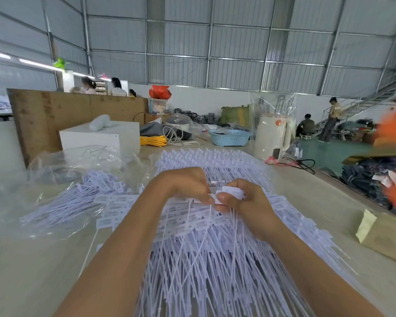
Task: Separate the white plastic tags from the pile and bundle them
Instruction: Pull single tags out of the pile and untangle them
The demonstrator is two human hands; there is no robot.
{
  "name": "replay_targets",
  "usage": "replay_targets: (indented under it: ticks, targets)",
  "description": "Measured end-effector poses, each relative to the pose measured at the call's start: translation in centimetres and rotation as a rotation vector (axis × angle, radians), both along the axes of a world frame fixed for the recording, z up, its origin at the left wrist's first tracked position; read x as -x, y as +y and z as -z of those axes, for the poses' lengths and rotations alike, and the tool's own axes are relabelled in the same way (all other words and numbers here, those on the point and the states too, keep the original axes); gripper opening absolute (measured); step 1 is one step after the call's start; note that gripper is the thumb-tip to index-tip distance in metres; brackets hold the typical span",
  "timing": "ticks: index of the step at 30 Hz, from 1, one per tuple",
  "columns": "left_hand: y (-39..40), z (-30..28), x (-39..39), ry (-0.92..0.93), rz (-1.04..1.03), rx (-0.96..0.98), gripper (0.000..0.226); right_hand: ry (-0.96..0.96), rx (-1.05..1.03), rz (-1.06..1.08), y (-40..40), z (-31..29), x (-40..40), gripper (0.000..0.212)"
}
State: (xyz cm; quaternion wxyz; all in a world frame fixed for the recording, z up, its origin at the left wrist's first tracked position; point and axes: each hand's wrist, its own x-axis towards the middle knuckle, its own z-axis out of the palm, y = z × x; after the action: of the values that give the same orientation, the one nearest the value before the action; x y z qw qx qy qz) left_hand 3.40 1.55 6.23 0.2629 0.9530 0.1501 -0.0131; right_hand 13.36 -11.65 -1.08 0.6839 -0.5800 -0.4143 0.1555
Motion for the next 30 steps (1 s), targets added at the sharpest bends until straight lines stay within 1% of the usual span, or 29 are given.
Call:
replay_targets:
  ticks: [3, 6, 10, 15, 18, 21, 23, 27, 29, 30]
  targets:
    - [0.3, 0.0, 0.2, 0.043, 0.015, 0.021, 0.024, -0.053, 0.006, 0.038, -0.2, 0.0, -0.2, 0.012]
    - [0.2, 0.2, 0.3, 0.07, -0.011, 0.125, 0.031, -0.105, 0.008, 0.085, -0.3, -0.2, 0.0, 0.013]
    - [-0.2, 0.4, -0.1, 0.005, -0.051, 0.151, 0.043, -0.15, -0.003, 0.131, -0.3, -0.4, 0.2, 0.011]
    - [-0.2, 0.6, -0.4, -0.035, -0.113, 0.311, 0.036, -0.22, -0.065, 0.169, -0.3, -0.6, 0.4, 0.017]
    - [-0.2, 0.6, -0.6, -0.037, -0.162, 0.409, 0.029, -0.313, -0.076, 0.204, -0.2, -0.6, 0.5, 0.016]
    - [-0.1, 0.5, -0.6, -0.022, -0.177, 0.463, 0.027, -0.385, -0.08, 0.223, -0.3, -0.7, 0.7, 0.019]
    - [0.0, 0.5, -0.6, -0.009, -0.184, 0.517, 0.028, -0.414, -0.089, 0.24, -0.3, -0.8, 0.7, 0.021]
    - [-0.1, 0.4, -0.3, 0.071, -0.165, 0.564, 0.036, -0.453, -0.064, 0.269, -0.3, -0.8, 0.6, 0.023]
    - [0.2, 0.2, 0.2, 0.044, -0.106, 0.663, 0.039, -0.544, -0.032, 0.338, -0.8, -0.9, 0.1, 0.022]
    - [0.5, 0.0, 0.5, 0.014, -0.089, 0.689, 0.043, -0.537, -0.028, 0.397, -1.3, -1.2, -0.5, 0.02]
